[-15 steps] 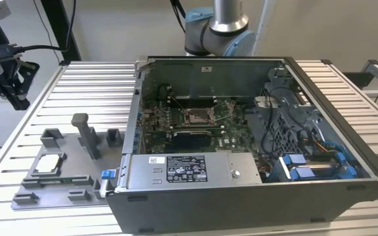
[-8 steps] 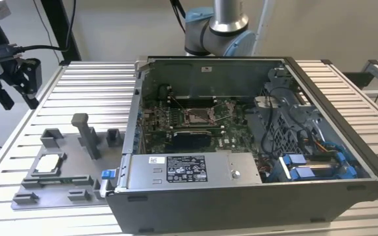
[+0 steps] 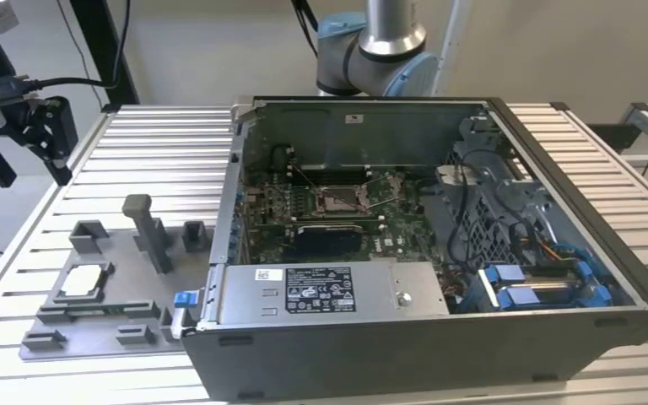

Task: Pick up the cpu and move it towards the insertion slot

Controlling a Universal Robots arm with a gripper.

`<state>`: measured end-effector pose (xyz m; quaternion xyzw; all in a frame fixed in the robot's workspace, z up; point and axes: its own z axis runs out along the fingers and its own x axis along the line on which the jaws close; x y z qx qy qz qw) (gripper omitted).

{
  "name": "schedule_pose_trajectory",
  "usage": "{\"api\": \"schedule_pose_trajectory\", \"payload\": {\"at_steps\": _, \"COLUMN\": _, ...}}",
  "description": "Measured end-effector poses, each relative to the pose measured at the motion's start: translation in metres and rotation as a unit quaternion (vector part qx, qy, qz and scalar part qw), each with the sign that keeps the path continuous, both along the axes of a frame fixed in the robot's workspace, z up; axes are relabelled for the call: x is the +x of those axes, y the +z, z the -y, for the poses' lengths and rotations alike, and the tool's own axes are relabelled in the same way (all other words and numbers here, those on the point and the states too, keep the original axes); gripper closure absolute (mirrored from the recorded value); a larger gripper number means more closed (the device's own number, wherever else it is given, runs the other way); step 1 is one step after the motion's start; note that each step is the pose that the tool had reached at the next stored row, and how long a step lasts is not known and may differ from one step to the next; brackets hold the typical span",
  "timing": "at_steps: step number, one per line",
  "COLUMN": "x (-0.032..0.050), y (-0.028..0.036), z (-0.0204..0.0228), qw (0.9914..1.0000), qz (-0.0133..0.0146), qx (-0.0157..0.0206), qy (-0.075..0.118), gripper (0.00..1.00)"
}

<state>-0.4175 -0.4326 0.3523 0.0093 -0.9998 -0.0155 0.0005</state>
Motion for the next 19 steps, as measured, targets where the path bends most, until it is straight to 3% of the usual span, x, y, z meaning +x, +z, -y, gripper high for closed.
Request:
{"api": "schedule_pose_trajectory", "payload": {"at_steps": 4, "x": -0.0006, "y": -0.0039, "z": -0.0001, "qw": 1.0, "qz": 0.0, "qx": -0.0003, "qy": 0.0, "gripper": 0.0}}
{"api": "schedule_pose_trajectory", "payload": {"at_steps": 13, "x": -0.0037, "y": -0.0201, "z": -0.0009, "qw": 1.0, "qz": 0.0, "qx": -0.001, "qy": 0.0, "gripper": 0.0}}
{"api": "schedule_pose_trajectory", "payload": {"at_steps": 19, "x": -0.0037, "y": -0.0312, "z": 0.0012, "qw": 1.0, "qz": 0.0001, "qx": -0.001, "qy": 0.0, "gripper": 0.0}}
